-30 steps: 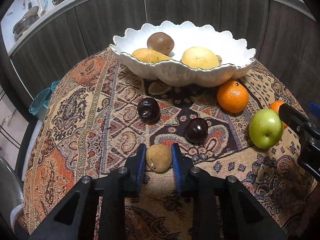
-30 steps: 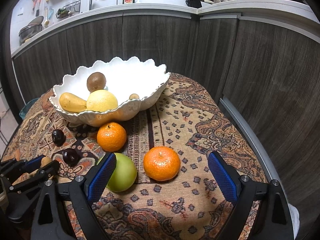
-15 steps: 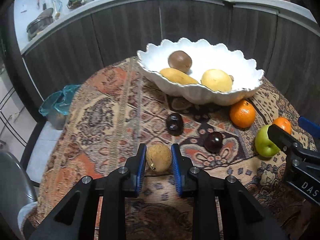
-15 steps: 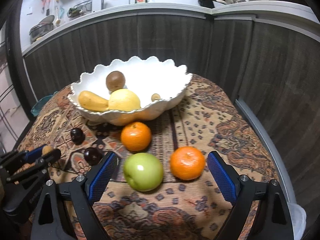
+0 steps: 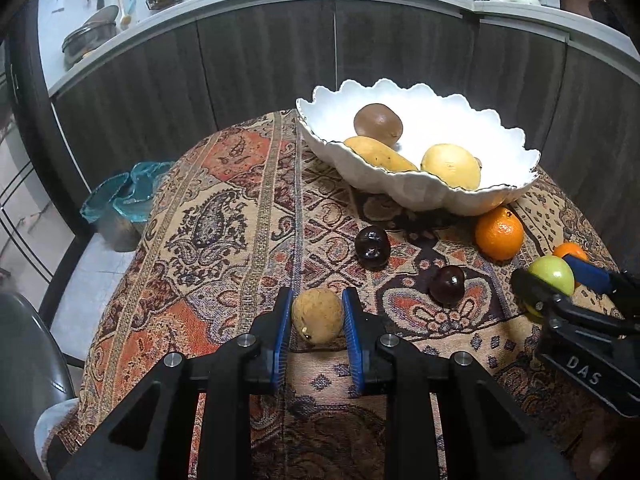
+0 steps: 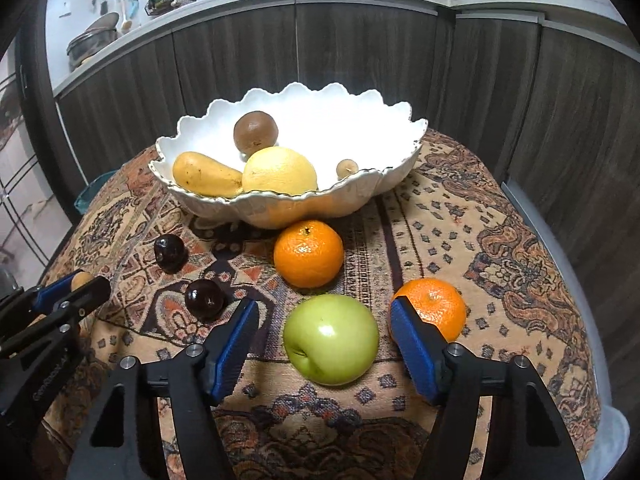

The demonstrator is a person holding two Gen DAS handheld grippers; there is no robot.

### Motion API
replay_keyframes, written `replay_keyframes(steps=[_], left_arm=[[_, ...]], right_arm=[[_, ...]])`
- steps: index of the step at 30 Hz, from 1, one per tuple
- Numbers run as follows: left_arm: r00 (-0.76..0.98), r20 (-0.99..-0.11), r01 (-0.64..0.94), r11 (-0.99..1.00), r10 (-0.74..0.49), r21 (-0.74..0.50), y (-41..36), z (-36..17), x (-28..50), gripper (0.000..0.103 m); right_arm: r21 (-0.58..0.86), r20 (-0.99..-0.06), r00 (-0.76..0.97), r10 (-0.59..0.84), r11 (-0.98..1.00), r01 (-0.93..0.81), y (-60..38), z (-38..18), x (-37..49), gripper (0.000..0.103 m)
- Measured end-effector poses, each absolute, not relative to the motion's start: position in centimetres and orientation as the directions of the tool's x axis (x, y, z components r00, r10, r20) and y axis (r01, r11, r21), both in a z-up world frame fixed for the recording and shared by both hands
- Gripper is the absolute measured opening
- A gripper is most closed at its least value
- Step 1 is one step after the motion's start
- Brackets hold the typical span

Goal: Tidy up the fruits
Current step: 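Grasp the small brown fruit with the left tool while the right tool grasps the green apple, then carry the brown fruit and green apple with both tools over the bowl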

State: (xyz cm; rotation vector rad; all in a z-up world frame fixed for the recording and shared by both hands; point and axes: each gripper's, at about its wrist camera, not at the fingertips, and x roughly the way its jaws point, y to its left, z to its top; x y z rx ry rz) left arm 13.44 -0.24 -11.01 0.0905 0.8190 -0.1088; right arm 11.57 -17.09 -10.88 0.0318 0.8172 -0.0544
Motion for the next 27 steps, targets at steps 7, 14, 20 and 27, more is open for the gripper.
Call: replay_keyframes(steps=[7,14,20,27], left_arm=[[0.676,-0.734,0.135,0.990,-0.062,0.040,-0.3,-11.1,13.4,0.025],[0.682,-0.729,0.135,0.990,-0.061,0.044,-0.5,-10.6,13.3,0.025],[0.692,-0.719,0.137,0.990,-0.065,0.042,-0.7,-9.9,13.2,0.025],[0.708,-0.702,0.153,0.987,-0.079,0.042,-1.5,-8.8,13.5,0.025]], right_arm=[[0.021,-0.767,0.641,-0.030,0.997,0.071,-17.5,-12.4,12.3,0.055],[0.036,-0.762,0.647,-0.018,0.997,0.070,-17.7,-12.3,12.1,0.051],[0.045,-0.743,0.669,-0.007,0.997,0.060,-17.4,-11.2,11.5,0.051],[0.050,-0.716,0.698,-0.009,0.997,0.064,-17.8,-9.4,11.3,0.051]])
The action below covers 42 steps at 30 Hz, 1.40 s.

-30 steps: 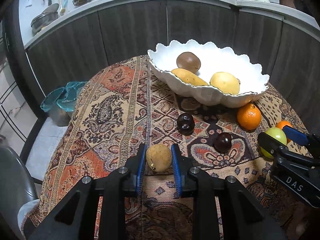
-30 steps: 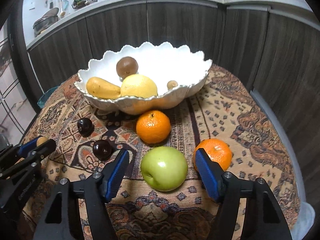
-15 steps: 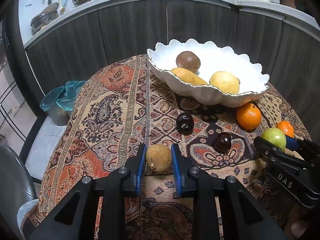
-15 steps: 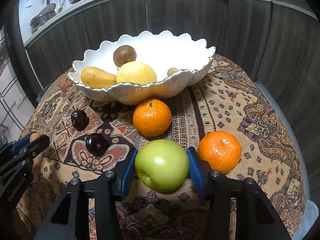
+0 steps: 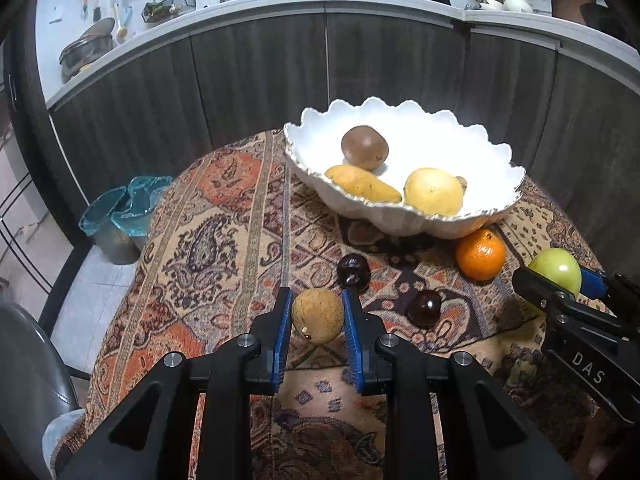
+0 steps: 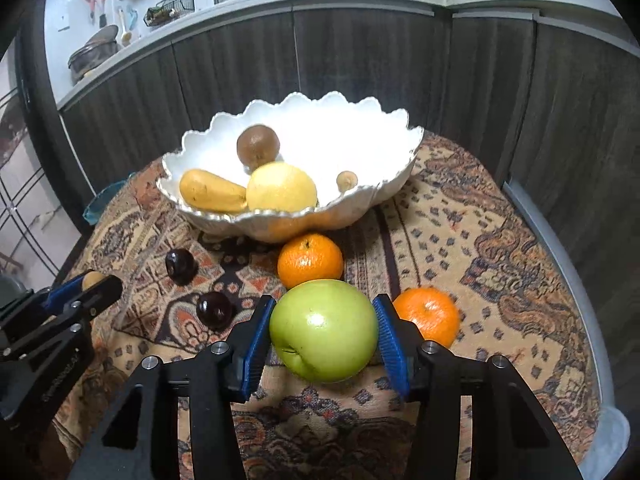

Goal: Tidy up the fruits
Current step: 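Carry the brown fruit and green apple with both tools over the bowl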

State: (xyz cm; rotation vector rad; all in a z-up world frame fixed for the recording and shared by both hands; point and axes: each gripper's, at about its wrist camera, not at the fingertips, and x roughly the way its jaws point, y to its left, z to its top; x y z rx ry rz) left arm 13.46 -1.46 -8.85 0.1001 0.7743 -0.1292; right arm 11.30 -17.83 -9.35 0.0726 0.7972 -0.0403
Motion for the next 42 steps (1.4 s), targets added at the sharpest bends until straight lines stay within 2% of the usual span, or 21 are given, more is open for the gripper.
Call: replay_keyframes(steps=[23,42], left_arm=[[0.794,-0.595,0.211,0.975,-0.125,0.077,-4.5,-2.5,19.0,0.025],[0.784,-0.606,0.230,0.969,-0.130,0.090,-6.1,-1.8,25.5,0.025]], right_arm=[[0.055,-0.614,0.789,-0.026,0.996,0.075,-19.9,-2.9,15.4,0.051],[0.062,-0.611,0.791,-0.006,0.997,0.055,-21.0,-2.4,22.0,0.051]])
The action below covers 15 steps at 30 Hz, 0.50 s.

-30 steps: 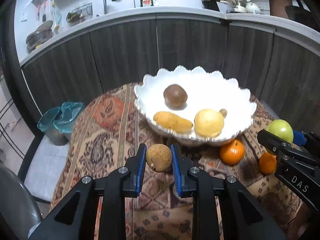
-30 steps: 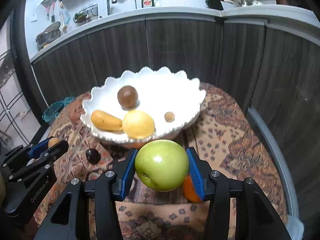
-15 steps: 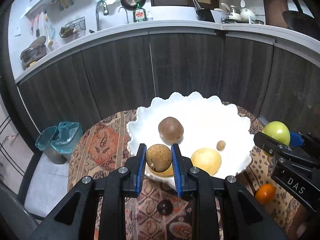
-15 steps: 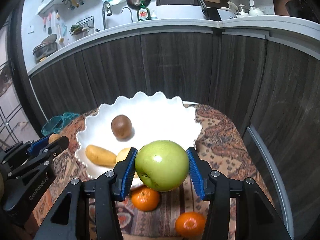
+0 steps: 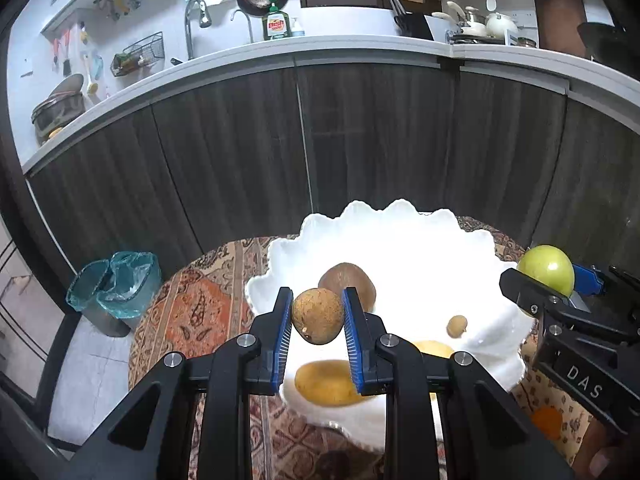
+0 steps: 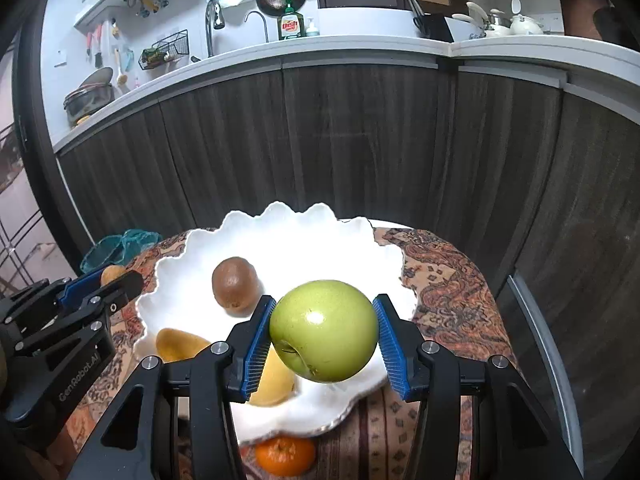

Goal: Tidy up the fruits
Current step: 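Carry the brown fruit and green apple with both tools over the bowl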

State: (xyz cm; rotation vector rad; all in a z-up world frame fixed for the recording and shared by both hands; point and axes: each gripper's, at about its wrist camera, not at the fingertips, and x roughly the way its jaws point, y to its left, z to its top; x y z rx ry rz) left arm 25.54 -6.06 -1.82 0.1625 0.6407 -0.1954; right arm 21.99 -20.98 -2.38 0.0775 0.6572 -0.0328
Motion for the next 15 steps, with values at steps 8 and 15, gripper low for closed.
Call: replay_keyframes(steps=[8,15], left_arm=[[0.764,-0.630,0.257,0.962,-0.142,0.095,-7.4,-3.1,28.3,0.025],[0.750,-0.643,0.269,0.959,-0.152,0.088,-8.0,-5.0,29.6,0.025]], right_arm=[[0.063,-0.630,0.777,-0.001,0.997,0.053,-21.8,-3.7,24.6,0.051],[0.057,-0.626,0.780,-0.006,0.997,0.054,-22.1,-4.6,25.8,0.051]])
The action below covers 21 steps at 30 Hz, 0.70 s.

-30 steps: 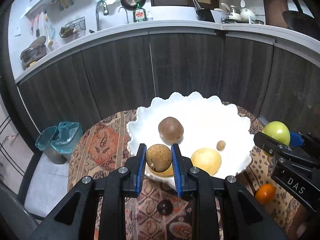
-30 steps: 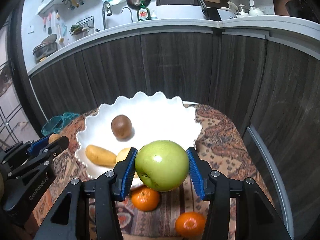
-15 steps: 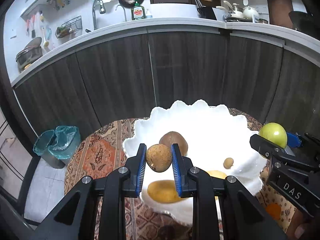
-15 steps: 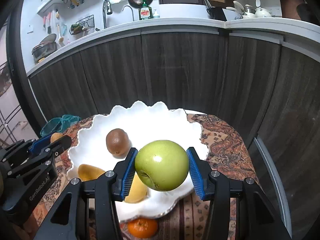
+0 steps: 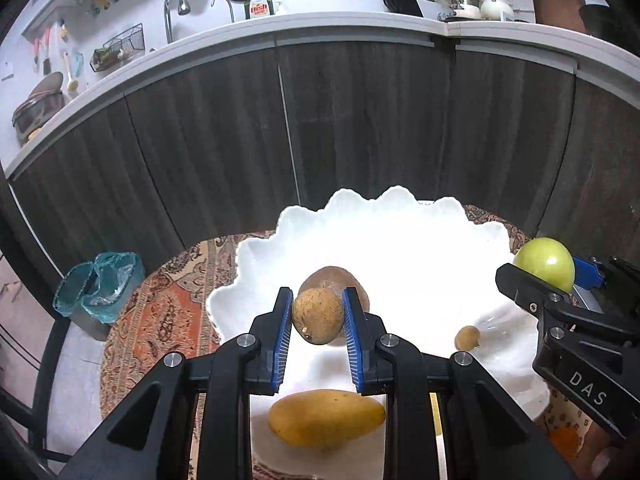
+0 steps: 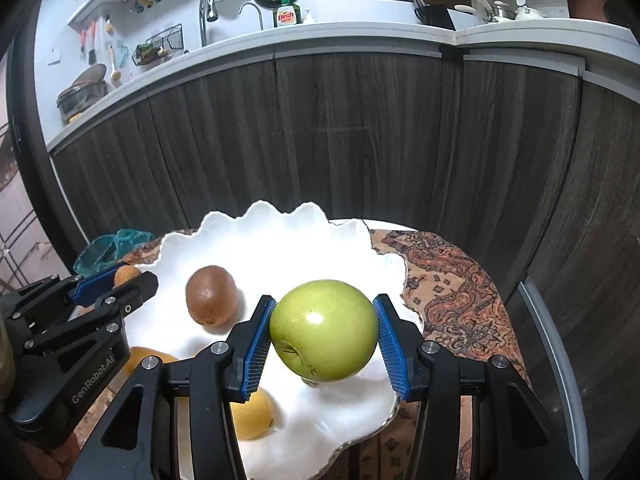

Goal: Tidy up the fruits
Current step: 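Carry the brown fruit and green apple with both tools over the bowl, then open both tools to drop the brown fruit and apple into the bowl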

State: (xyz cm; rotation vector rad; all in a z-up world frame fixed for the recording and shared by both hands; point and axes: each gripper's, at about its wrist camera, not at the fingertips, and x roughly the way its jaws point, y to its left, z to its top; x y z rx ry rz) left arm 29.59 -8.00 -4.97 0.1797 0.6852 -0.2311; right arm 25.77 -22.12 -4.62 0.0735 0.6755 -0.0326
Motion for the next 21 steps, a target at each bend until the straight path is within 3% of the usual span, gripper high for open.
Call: replay_keyframes(steps=[11,14,17,19,21], left_arm=[[0.756,-0.638,0.258,0.963,-0.149,0.081,-7.8,-5.2,29.9,0.027],[0.763,-0.630,0.252,0.964,-0.143,0.086,-7.8,-5.1,29.6,0.043],[0.777,-0.616,0.245,0.964,-0.133,0.101,-7.9,-4.8,29.3,0.052],[0.782,-0.610,0.243,0.964,-0.128,0.109,-7.9,-4.7,29.1,0.053],[0.789,-0.602,0.232,0.966,-0.119,0.114,-7.8,-4.5,29.0,0.063]], right_arm=[[0.026,-0.629,0.777,-0.028,0.998,0.057,-21.9,-5.2,26.3,0.051],[0.022,-0.622,0.782,-0.036,0.998,0.064,-22.0,-5.0,26.2,0.051],[0.021,-0.620,0.784,-0.044,0.997,0.072,-22.3,-5.0,26.1,0.052],[0.016,-0.609,0.792,-0.051,0.997,0.076,-22.4,-4.8,25.9,0.058],[0.001,-0.590,0.804,-0.069,0.996,0.086,-22.3,-4.4,25.5,0.082]])
